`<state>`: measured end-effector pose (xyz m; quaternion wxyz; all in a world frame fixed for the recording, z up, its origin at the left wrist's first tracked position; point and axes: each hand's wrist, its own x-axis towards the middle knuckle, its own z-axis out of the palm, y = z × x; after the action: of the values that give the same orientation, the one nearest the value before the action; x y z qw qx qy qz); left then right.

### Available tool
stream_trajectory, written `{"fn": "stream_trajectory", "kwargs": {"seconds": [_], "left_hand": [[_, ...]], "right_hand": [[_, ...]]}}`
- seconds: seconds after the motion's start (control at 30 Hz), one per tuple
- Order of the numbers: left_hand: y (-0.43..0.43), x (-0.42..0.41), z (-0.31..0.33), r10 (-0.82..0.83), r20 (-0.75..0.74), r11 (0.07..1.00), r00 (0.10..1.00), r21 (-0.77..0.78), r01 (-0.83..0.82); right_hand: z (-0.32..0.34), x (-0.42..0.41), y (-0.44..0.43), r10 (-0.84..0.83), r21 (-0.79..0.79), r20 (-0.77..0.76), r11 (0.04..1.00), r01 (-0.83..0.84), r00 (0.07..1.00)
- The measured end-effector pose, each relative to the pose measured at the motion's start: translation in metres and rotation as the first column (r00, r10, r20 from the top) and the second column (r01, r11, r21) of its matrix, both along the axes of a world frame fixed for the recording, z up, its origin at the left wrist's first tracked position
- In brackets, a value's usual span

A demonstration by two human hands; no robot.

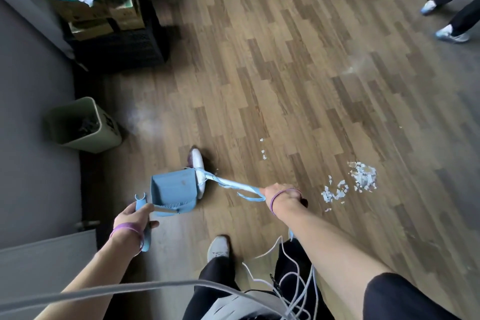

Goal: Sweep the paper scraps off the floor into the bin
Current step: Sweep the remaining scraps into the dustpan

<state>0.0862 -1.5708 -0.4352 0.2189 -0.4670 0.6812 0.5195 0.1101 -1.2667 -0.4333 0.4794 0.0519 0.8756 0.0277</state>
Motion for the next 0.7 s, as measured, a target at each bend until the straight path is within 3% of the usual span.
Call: {"fn": "stream_trajectory", "kwargs": {"seconds": [0.33, 0.5, 0.7], "left_hand": [[0.223, -0.006, -0.003, -0.181, -0.025, 0.983, 0.983, -0.021, 0.18], [0.363, -0.005, -0.012, -0.403, -0.031, 0.915, 0.915, -0.007, 0.403], [0.518, 0.003, -0.02, -0.583, -0.01, 0.805, 0.812, 0.125, 0.58]], "right_hand": [[-0.024, 0.028, 0.195, -0.158, -0.003, -0.029, 0.988, 0.158, 0.987], [-0.021, 0.065, 0.333, -0.271, 0.039, -0.05, 0.961, 0.273, 0.961], [-0.007, 0.139, 0.466, -0.522, 0.101, -0.023, 0.847, 0.521, 0.853]]}}
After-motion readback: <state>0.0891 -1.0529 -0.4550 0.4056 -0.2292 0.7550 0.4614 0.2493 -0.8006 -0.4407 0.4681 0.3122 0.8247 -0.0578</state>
